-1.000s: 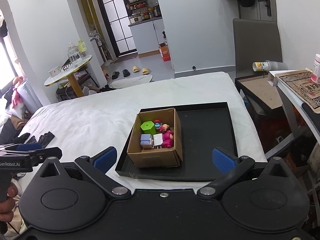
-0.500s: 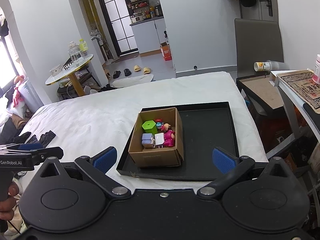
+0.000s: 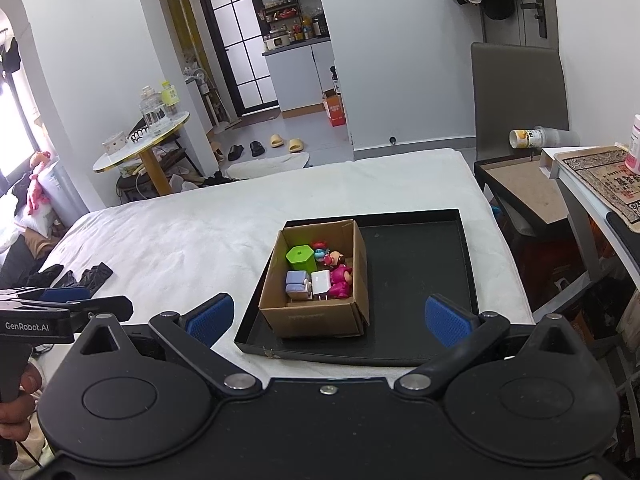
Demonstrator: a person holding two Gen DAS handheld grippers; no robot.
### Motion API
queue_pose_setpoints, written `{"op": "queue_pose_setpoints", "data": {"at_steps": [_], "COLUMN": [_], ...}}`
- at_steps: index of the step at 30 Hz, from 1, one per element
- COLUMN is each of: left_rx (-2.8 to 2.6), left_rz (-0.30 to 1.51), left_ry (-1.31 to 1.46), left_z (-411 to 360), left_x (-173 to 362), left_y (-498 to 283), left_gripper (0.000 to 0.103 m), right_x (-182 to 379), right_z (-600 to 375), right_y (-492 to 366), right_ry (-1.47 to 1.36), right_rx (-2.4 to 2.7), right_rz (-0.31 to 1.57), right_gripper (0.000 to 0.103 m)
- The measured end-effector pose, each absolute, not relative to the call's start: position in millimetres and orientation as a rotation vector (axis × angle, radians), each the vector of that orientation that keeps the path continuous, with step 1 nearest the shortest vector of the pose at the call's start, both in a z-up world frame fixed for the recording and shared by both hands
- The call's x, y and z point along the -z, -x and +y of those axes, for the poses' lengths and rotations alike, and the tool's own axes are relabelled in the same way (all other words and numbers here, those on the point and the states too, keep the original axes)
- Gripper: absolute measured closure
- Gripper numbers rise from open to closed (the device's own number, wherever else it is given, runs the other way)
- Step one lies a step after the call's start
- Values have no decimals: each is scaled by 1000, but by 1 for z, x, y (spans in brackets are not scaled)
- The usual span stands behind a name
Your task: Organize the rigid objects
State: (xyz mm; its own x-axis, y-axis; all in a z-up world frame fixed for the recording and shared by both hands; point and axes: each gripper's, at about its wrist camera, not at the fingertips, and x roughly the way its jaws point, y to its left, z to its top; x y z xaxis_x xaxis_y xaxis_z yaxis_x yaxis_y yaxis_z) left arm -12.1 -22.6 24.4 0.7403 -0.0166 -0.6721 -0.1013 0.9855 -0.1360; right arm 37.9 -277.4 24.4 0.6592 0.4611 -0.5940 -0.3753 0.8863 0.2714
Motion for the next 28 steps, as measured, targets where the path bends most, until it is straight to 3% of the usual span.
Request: {"op": "queue_pose_setpoints", "data": {"at_steps": [28], "left_rx": [-50], "left_rz": [744], "left_ry": [183], "left_z": [-19], "left_x": [-22], "left_y": [12], "left_gripper": [1], "right_x": [-24], "right_z": [-280], "right_y": [-39], "right_ry": [-137], "right_rx": [-466], "right_rz": [716], "right_gripper": [0]}}
